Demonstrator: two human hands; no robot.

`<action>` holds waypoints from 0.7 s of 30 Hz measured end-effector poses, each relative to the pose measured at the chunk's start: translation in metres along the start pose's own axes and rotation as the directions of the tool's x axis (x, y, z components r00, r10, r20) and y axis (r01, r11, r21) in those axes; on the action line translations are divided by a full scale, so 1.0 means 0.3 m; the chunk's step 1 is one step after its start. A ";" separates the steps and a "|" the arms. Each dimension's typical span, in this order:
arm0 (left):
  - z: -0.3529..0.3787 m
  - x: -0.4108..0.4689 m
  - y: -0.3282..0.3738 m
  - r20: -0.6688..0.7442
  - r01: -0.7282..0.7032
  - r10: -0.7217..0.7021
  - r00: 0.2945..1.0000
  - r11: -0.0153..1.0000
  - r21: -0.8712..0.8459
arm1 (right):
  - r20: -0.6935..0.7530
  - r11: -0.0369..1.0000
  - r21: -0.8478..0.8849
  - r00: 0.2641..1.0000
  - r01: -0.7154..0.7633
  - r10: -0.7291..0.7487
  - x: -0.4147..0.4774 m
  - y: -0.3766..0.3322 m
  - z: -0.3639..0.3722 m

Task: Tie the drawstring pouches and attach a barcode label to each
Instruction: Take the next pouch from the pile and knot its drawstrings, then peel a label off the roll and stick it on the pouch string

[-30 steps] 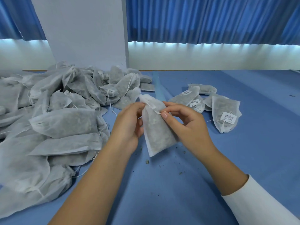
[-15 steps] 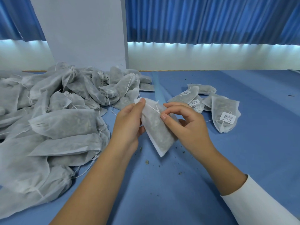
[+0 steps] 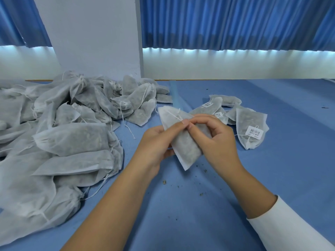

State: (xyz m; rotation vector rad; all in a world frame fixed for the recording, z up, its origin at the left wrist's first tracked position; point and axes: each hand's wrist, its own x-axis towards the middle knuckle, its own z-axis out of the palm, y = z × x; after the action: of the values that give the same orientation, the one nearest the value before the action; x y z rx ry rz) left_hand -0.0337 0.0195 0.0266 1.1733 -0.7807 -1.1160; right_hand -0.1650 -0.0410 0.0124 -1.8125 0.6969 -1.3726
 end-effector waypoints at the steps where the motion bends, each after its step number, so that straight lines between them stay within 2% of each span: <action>1: 0.001 0.001 -0.005 -0.016 0.010 -0.010 1.000 1.000 -0.001 | 0.008 1.000 -0.019 1.000 0.005 -0.005 -0.001 0.001 0.001; 10: -0.017 0.016 -0.012 -0.084 0.023 -0.023 0.996 1.000 -0.001 | 0.090 0.998 -0.063 0.996 -0.024 0.030 0.004 0.015 -0.001; 15: -0.039 0.039 -0.003 -0.184 0.018 -0.022 0.983 1.000 -0.026 | 0.063 0.995 -0.091 0.997 -0.036 0.042 0.023 0.013 -0.023; 18: -0.074 0.055 0.011 -0.251 0.019 -0.044 0.967 0.995 -0.101 | 0.052 0.988 -0.126 0.994 -0.091 0.098 0.042 0.012 -0.055; 21: -0.103 0.064 0.020 -0.281 0.027 -0.075 0.957 0.985 -0.171 | 0.108 0.970 -0.213 0.983 -0.120 0.146 0.052 0.018 -0.081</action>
State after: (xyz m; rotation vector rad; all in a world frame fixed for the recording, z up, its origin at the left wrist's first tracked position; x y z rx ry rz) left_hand 0.0020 0.0108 0.0235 1.1856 -0.4278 -1.0038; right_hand -0.1837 -0.0622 0.0203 -1.9540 0.9058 -1.1245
